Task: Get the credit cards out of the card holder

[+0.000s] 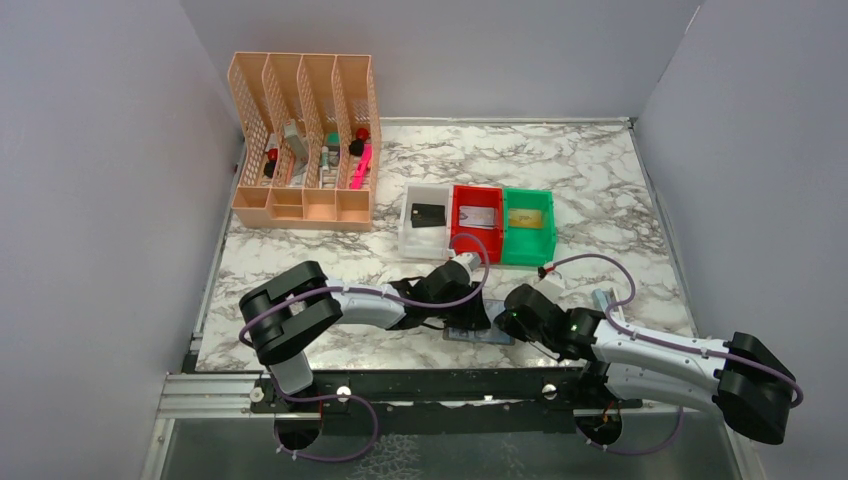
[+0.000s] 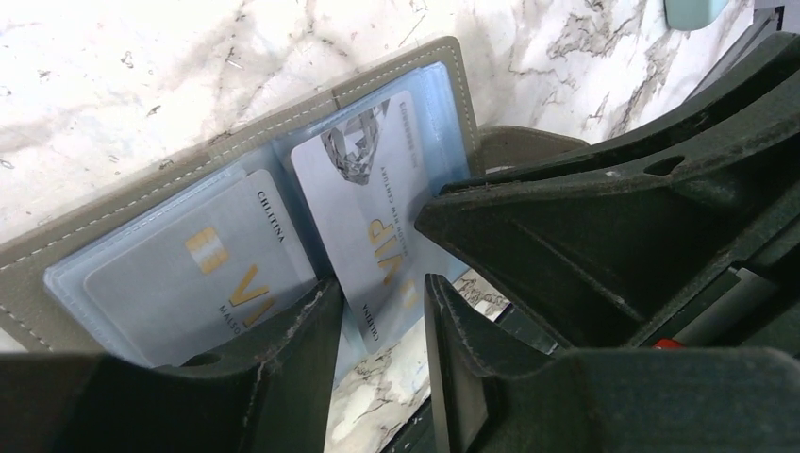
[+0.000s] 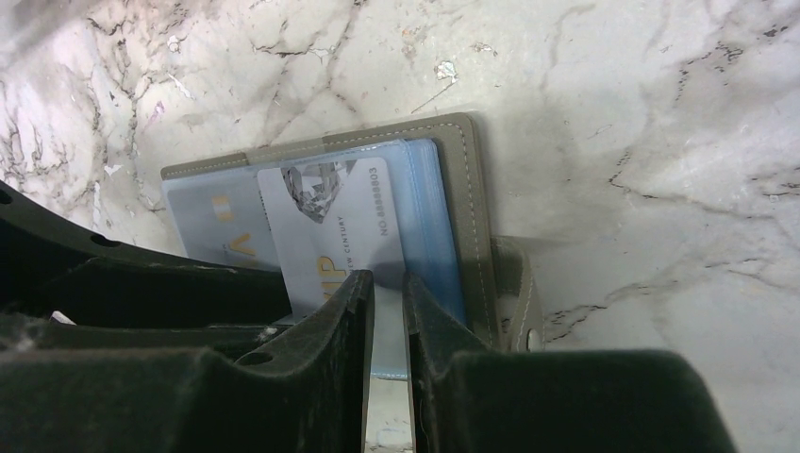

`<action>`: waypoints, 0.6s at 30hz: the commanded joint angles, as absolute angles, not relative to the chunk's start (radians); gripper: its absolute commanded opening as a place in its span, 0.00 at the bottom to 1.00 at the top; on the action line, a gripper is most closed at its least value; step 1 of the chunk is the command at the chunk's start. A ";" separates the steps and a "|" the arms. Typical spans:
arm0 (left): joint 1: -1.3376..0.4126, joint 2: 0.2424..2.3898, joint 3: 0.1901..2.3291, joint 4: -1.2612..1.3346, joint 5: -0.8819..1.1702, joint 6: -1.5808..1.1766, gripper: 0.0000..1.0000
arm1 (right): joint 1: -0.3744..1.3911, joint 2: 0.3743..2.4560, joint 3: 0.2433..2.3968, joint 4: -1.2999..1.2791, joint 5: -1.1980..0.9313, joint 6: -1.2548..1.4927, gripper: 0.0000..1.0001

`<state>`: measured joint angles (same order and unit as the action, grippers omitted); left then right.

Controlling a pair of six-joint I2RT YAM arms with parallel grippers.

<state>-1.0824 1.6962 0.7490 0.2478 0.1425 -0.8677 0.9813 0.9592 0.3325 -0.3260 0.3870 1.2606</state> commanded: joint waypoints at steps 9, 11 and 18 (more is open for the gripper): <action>-1.088 1.707 0.718 0.185 0.114 -0.873 0.31 | 0.977 0.997 0.298 -0.408 0.409 1.262 0.23; -1.088 1.678 0.719 0.180 0.108 -0.871 0.30 | 0.978 1.000 0.299 -0.408 0.410 1.262 0.23; -1.088 1.663 0.725 0.169 0.097 -0.862 0.23 | 0.978 1.003 0.301 -0.410 0.413 1.262 0.23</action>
